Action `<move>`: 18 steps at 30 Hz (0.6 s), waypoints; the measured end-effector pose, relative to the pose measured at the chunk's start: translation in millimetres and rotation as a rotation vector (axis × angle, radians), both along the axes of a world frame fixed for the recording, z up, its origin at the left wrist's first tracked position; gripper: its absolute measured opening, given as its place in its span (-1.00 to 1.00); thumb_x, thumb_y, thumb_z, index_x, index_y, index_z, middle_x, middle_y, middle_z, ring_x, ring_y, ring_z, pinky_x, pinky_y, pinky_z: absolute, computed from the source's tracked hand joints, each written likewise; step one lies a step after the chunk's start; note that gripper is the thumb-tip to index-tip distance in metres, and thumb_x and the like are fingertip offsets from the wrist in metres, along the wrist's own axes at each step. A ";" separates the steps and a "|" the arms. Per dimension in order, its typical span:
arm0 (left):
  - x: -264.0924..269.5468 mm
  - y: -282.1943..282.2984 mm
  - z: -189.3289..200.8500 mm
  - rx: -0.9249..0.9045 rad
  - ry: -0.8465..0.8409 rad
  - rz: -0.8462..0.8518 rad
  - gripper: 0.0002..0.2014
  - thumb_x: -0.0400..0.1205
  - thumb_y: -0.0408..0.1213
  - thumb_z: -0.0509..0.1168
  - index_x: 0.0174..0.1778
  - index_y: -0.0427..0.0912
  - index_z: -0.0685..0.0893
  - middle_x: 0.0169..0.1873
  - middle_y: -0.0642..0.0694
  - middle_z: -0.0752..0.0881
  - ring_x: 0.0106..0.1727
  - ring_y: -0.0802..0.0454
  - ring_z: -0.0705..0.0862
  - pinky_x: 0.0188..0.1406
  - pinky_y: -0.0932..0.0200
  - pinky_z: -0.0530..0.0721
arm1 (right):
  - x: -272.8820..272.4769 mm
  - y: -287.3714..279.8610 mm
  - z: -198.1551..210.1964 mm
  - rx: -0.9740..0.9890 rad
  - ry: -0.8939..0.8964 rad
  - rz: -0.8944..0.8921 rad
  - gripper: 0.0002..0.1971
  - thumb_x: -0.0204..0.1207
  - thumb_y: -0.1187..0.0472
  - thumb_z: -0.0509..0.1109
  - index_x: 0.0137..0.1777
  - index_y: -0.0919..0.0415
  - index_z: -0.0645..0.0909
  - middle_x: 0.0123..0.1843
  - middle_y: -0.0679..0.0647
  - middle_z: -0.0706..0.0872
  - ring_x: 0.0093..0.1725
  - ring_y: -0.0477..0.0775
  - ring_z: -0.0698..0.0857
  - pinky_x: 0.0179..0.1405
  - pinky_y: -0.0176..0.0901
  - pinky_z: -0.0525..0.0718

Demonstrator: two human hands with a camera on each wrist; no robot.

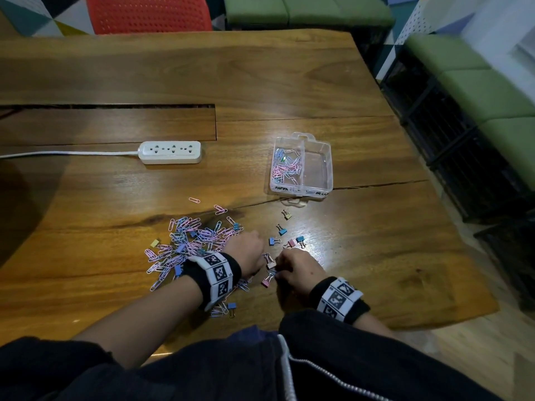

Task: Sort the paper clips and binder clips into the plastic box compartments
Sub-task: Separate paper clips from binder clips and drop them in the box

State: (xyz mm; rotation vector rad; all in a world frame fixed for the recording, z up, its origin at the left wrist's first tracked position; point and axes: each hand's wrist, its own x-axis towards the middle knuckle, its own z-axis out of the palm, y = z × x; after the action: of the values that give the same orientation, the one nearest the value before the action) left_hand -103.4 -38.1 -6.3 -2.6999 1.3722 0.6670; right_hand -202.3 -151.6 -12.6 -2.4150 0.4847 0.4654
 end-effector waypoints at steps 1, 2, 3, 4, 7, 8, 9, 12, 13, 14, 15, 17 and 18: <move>0.5 0.1 -1.9 0.001 -0.006 -0.015 -0.68 0.65 -0.12 0.12 0.17 -0.26 0.54 0.11 -0.18 0.56 0.11 -0.10 0.58 0.08 0.04 0.65 | 0.5 1.1 1.3 -0.017 0.012 0.028 -0.84 0.48 0.25 0.37 0.03 0.25 0.59 0.15 0.14 0.62 0.11 0.11 0.60 0.05 -0.21 0.50; 1.4 0.8 -3.8 -0.005 -0.003 -0.020 -0.67 0.65 -0.11 0.11 0.19 -0.27 0.53 0.12 -0.18 0.55 0.13 -0.10 0.58 0.09 0.03 0.64 | 1.2 1.8 1.1 -0.018 0.026 0.052 -0.86 0.50 0.27 0.33 0.02 0.28 0.59 0.16 0.16 0.61 0.10 0.11 0.60 0.07 -0.19 0.51; 3.0 2.3 -5.2 -0.013 0.007 -0.016 -0.66 0.66 -0.11 0.11 0.20 -0.27 0.51 0.14 -0.18 0.54 0.14 -0.10 0.57 0.10 0.04 0.63 | 1.9 2.9 1.1 -0.008 0.045 0.060 -0.88 0.51 0.28 0.31 0.00 0.29 0.59 0.16 0.17 0.60 0.08 0.10 0.58 0.07 -0.19 0.50; 4.7 3.8 -6.3 -0.020 0.023 -0.009 -0.66 0.66 -0.11 0.11 0.22 -0.28 0.50 0.15 -0.17 0.53 0.15 -0.10 0.57 0.10 0.06 0.61 | 2.4 3.7 1.5 0.004 0.067 0.056 -0.91 0.52 0.28 0.31 -0.03 0.27 0.58 0.15 0.17 0.59 0.04 0.07 0.56 0.06 -0.21 0.49; 12.2 7.7 -7.5 -0.072 0.096 0.014 -0.72 0.66 -0.16 0.10 0.16 -0.26 0.52 0.10 -0.15 0.53 0.09 -0.04 0.55 0.05 0.16 0.56 | 4.1 4.6 3.6 0.038 0.113 0.052 -0.92 0.53 0.29 0.29 -0.17 0.17 0.47 0.06 0.14 0.53 -0.04 0.00 0.47 -0.01 -0.25 0.44; 14.6 8.4 -6.6 -0.099 0.140 0.036 -0.74 0.67 -0.16 0.09 0.12 -0.26 0.53 0.04 -0.14 0.51 0.03 -0.01 0.53 0.02 0.18 0.52 | 4.6 3.4 4.1 0.068 0.124 0.039 -0.90 0.54 0.30 0.28 -0.20 0.17 0.45 0.00 0.12 0.52 -0.05 0.00 0.49 -0.06 -0.27 0.44; 17.8 8.9 -6.6 -0.134 0.199 0.079 -0.75 0.68 -0.17 0.09 0.07 -0.26 0.53 -0.01 -0.12 0.48 -0.02 0.01 0.49 0.01 0.19 0.49 | 4.8 1.3 5.7 0.105 0.122 0.015 -0.89 0.55 0.30 0.27 -0.21 0.17 0.45 -0.06 0.09 0.53 -0.07 0.00 0.52 -0.12 -0.30 0.46; 31.4 8.5 -0.5 -0.318 0.488 0.371 -0.83 0.69 -0.19 0.11 -0.10 -0.21 0.48 -0.12 -0.08 0.48 -0.13 0.02 0.48 -0.13 0.16 0.52 | 4.4 -10.7 10.3 0.285 0.084 -0.139 -0.83 0.54 0.27 0.28 -0.29 0.13 0.47 -0.24 -0.05 0.54 -0.23 -0.10 0.54 -0.36 -0.45 0.47; 36.7 7.4 3.5 -0.403 0.646 0.510 -0.84 0.69 -0.24 0.10 -0.17 -0.21 0.47 -0.20 -0.08 0.49 -0.23 0.03 0.49 -0.28 0.20 0.52 | 3.8 -15.5 11.9 0.351 0.057 -0.198 -0.80 0.52 0.27 0.31 -0.33 0.11 0.47 -0.28 -0.10 0.51 -0.24 -0.13 0.51 -0.37 -0.48 0.48; 42.2 5.6 9.0 -0.493 0.825 0.644 -0.83 0.68 -0.30 0.10 -0.23 -0.21 0.45 -0.27 -0.07 0.49 -0.36 0.06 0.47 -0.43 0.26 0.49 | 3.4 -20.3 14.1 0.405 0.021 -0.255 -0.78 0.50 0.30 0.33 -0.36 0.11 0.47 -0.32 -0.12 0.49 -0.25 -0.13 0.50 -0.37 -0.51 0.49; 48.3 3.2 15.3 -0.577 1.000 0.756 -0.82 0.66 -0.37 0.09 -0.27 -0.20 0.44 -0.32 -0.08 0.49 -0.45 0.10 0.44 -0.56 0.31 0.47 | 3.8 -25.1 16.4 0.452 -0.011 -0.305 -0.77 0.48 0.32 0.35 -0.38 0.12 0.48 -0.34 -0.10 0.50 -0.28 -0.13 0.49 -0.39 -0.53 0.51; 59.0 -4.3 28.9 -0.701 1.250 0.895 -0.84 0.61 -0.48 0.11 -0.28 -0.22 0.42 -0.34 -0.12 0.54 -0.53 0.14 0.46 -0.70 0.37 0.48 | 6.1 -34.5 24.8 0.554 -0.072 -0.386 -0.78 0.44 0.39 0.37 -0.38 0.16 0.49 -0.35 0.00 0.55 -0.34 -0.11 0.51 -0.41 -0.46 0.53; 64.4 -10.2 35.4 -0.721 1.300 0.916 -0.84 0.59 -0.51 0.12 -0.27 -0.22 0.42 -0.34 -0.13 0.55 -0.53 0.14 0.48 -0.71 0.39 0.49 | 8.1 -39.7 29.2 0.622 -0.106 -0.425 -0.78 0.41 0.44 0.38 -0.37 0.17 0.48 -0.35 0.04 0.56 -0.38 -0.10 0.50 -0.45 -0.41 0.51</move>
State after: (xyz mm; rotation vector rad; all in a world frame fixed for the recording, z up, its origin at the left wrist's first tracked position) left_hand -39.0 -48.3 29.1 -3.4429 0.0775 2.7895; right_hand -194.2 -191.3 16.5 -1.6742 0.6698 0.2479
